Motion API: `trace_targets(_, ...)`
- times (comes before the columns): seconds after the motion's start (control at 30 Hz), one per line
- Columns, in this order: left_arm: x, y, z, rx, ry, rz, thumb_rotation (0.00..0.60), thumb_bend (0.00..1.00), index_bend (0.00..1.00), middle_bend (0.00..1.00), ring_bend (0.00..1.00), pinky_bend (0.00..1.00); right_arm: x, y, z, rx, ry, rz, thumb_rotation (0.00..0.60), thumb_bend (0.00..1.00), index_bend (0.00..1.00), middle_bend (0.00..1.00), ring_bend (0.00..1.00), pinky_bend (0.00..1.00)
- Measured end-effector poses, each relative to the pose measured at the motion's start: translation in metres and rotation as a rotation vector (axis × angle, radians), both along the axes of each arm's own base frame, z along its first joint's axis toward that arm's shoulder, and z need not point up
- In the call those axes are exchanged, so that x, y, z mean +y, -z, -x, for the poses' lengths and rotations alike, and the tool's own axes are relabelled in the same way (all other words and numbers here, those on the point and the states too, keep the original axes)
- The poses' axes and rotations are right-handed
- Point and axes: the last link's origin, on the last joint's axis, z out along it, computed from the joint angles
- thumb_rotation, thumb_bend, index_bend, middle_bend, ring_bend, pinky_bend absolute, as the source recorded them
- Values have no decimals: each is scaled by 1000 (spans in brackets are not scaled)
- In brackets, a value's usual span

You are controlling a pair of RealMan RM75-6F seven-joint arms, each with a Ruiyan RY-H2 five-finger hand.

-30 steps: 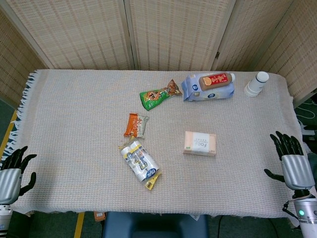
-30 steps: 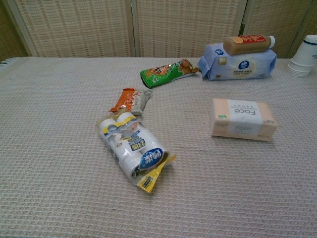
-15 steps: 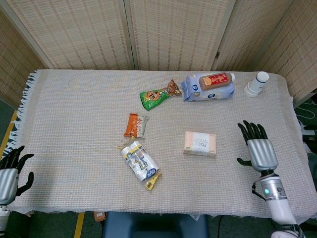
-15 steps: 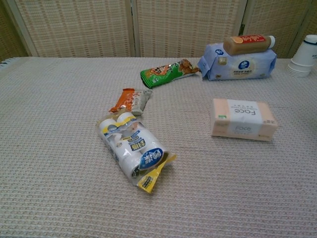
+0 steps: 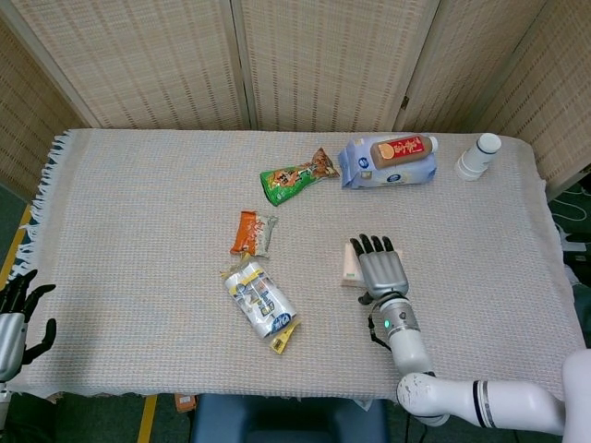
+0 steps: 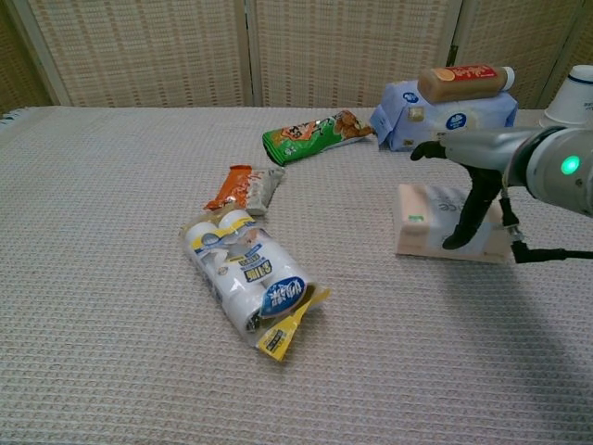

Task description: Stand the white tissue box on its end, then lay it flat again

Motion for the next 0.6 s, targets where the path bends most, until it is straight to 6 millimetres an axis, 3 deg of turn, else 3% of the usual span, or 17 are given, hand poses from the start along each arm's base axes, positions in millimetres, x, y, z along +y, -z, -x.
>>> trace_targets(0.43, 1, -3, 2, -12, -8, -4, 600, 490, 225, 0, 0, 119, -24, 12, 2, 20, 44, 47, 600, 0, 0, 2, 21, 0)
trace_targets(0.6, 1, -2, 3, -10, -9, -1, 600, 489, 225, 0, 0, 119, -28, 18, 7, 23, 59, 44, 600, 0, 41, 73, 43, 0)
